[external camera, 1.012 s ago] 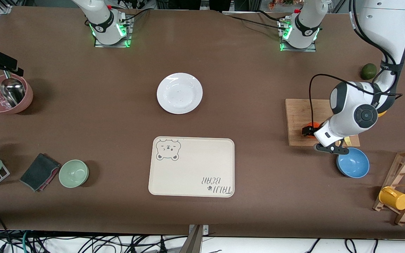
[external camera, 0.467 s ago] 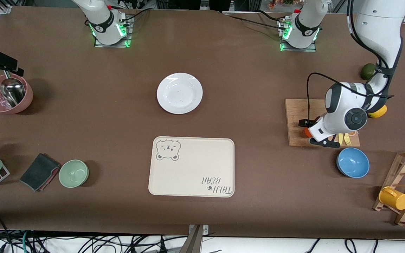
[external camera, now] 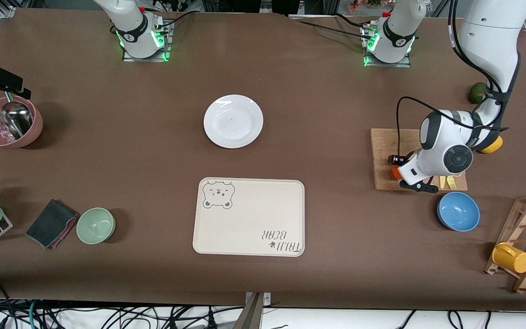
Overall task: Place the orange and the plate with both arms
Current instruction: 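Close the left gripper on the orange and lift it, then carry the orange with the left gripper over the white plate, then open the left gripper to release the orange onto the plate, then withdraw the left gripper while the right gripper reaches toward the plate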
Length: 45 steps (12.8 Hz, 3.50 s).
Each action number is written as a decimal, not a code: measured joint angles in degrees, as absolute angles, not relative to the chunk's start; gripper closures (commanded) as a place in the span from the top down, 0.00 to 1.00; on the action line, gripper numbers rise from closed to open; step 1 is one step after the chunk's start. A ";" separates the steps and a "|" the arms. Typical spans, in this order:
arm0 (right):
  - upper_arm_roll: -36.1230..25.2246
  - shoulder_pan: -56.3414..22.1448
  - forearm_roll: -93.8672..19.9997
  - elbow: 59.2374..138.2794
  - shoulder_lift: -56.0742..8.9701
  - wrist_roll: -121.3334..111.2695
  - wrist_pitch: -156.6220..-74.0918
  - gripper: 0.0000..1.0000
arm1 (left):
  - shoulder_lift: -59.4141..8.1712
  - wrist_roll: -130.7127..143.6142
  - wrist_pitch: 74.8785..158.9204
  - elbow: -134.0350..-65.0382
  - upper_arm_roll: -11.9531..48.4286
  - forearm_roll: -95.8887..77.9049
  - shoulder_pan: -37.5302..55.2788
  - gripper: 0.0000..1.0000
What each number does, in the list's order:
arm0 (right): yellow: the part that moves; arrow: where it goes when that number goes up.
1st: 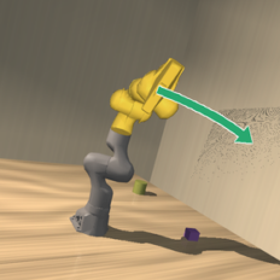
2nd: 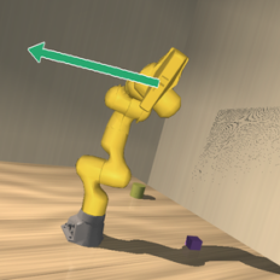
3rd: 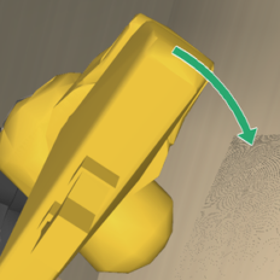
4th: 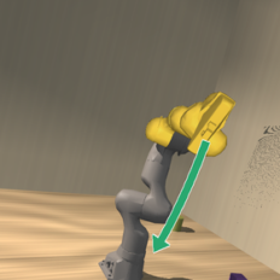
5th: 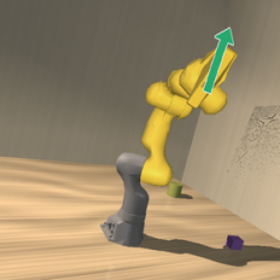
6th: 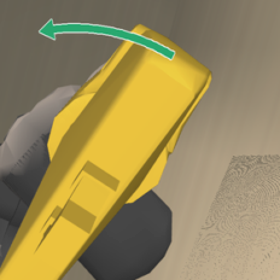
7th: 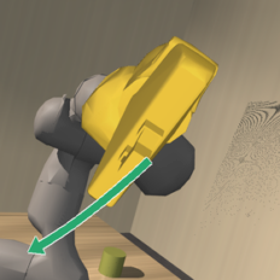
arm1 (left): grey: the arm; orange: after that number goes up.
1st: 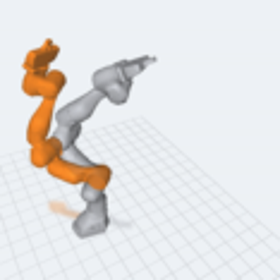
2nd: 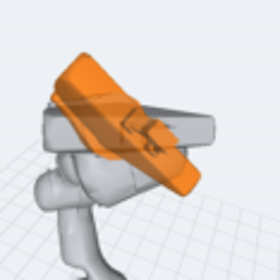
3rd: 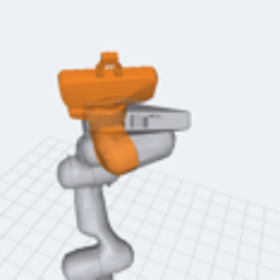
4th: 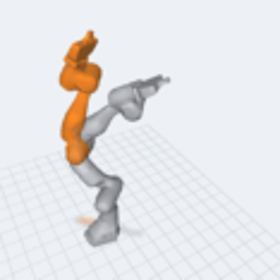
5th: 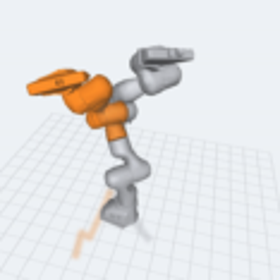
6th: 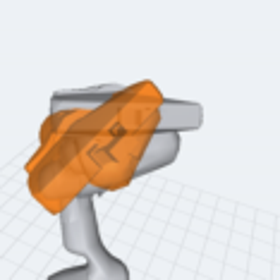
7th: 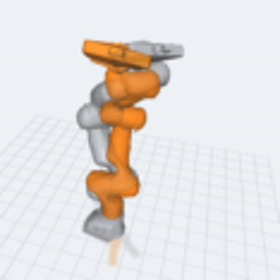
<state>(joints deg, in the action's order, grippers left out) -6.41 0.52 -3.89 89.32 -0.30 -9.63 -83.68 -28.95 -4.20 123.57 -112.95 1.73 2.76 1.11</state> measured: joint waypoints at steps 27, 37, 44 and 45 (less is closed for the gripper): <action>-6.81 0.68 -2.88 89.35 -1.01 -9.63 -85.33 1.00 | -45.85 62.07 138.47 -88.04 8.13 -15.83 52.69 1.00; -7.86 0.49 -2.81 89.30 -3.51 -10.86 -83.81 1.00 | -36.80 41.79 103.53 -79.15 6.32 -15.74 31.56 1.00; -7.79 0.46 1.57 88.91 -4.15 -17.46 -82.32 1.00 | -32.93 8.49 87.01 -79.20 5.95 -5.10 6.03 1.00; -7.73 0.40 1.36 88.78 -4.15 -17.65 -82.18 1.00 | -32.71 8.04 86.96 -79.18 5.98 -3.92 4.52 1.00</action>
<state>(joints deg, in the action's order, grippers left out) -7.73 0.40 1.36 88.78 -4.15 -17.65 -82.18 -32.71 8.04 86.96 -79.18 5.98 -3.92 4.52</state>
